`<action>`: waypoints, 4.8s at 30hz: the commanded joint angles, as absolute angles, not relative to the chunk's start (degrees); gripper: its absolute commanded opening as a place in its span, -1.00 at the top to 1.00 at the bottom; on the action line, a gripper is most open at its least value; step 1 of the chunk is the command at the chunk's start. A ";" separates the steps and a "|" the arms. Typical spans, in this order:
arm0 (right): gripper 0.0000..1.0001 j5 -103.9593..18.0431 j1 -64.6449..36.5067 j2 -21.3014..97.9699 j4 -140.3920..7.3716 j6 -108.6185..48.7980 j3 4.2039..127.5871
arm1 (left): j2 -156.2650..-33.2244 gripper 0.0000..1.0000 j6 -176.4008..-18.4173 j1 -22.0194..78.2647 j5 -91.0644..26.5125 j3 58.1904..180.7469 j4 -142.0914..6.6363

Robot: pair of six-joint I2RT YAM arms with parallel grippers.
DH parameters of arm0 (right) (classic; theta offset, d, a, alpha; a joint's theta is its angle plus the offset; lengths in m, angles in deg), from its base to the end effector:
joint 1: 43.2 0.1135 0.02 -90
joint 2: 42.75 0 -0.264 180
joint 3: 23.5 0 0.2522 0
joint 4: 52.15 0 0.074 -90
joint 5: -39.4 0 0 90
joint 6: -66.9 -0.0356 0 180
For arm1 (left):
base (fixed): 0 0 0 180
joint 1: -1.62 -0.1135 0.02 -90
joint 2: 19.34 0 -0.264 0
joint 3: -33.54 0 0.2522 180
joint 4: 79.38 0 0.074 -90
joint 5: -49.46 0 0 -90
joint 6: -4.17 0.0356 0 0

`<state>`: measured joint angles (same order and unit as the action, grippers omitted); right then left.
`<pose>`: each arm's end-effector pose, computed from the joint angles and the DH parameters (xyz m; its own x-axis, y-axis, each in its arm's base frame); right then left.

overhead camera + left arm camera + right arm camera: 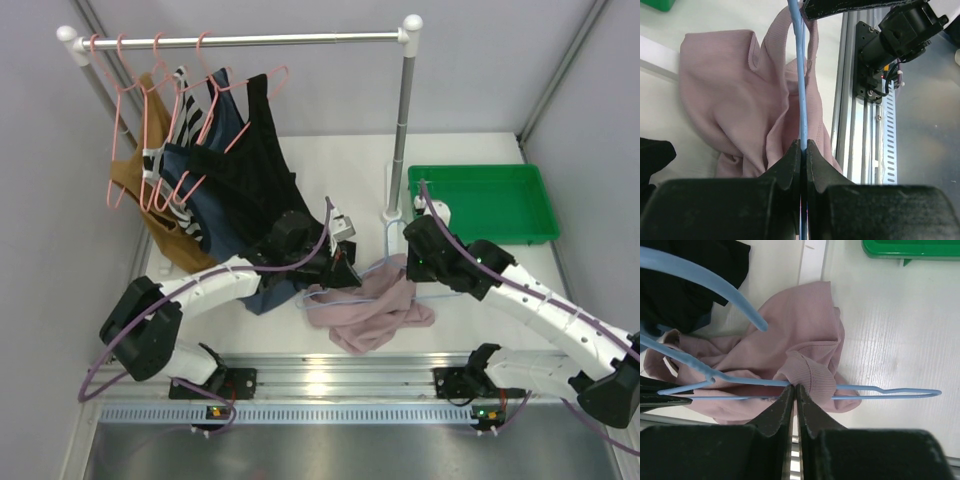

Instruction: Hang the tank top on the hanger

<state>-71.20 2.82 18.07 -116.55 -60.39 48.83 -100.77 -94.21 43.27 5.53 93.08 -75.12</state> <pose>0.1501 0.1375 0.3087 -0.7593 0.0298 -0.6500 -0.0831 0.9863 0.1423 0.2096 -0.2207 0.2370 -0.4634 0.2768 -0.8418 0.8861 0.1305 -0.4448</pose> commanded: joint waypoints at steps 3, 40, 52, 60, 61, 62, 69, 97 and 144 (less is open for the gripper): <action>0.78 -74.77 3.74 15.18 -116.10 -59.31 51.34 | -102.39 1.00 -94.18 44.34 7.89 96.95 -81.71; 0.78 -75.21 7.08 19.48 -101.16 -54.21 47.65 | -106.35 1.00 -94.26 46.89 2.89 100.03 -80.30; 1.00 -81.44 10.77 18.60 -100.28 -53.15 45.55 | -108.37 0.36 -104.10 46.97 -7.22 101.00 -78.10; 1.00 -82.86 11.82 18.25 -100.02 -53.33 44.32 | -104.86 0.26 -106.75 46.80 -18.45 100.82 -75.39; 1.00 -82.68 11.91 17.99 -100.10 -53.07 44.40 | -104.25 0.25 -106.83 46.80 -19.78 101.61 -72.94; 1.00 -82.51 11.91 17.64 -100.02 -52.89 44.23 | -103.98 0.24 -107.10 46.62 -22.14 102.14 -71.27; 1.00 -82.24 11.91 15.61 -101.68 -52.10 44.14 | -100.47 0.17 -112.10 43.20 -31.12 103.29 -59.75; 1.00 -83.29 12.00 14.91 -104.59 -52.63 42.12 | -94.13 0.00 -113.07 41.09 -38.75 102.84 -49.65; 1.00 -89.89 11.91 15.26 -108.63 -58.25 44.49 | -95.01 0.11 -118.00 44.69 -42.65 94.06 -42.68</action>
<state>-88.68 11.17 15.08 -109.25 -57.88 42.03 -94.28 -118.17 44.39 -40.40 93.23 -40.41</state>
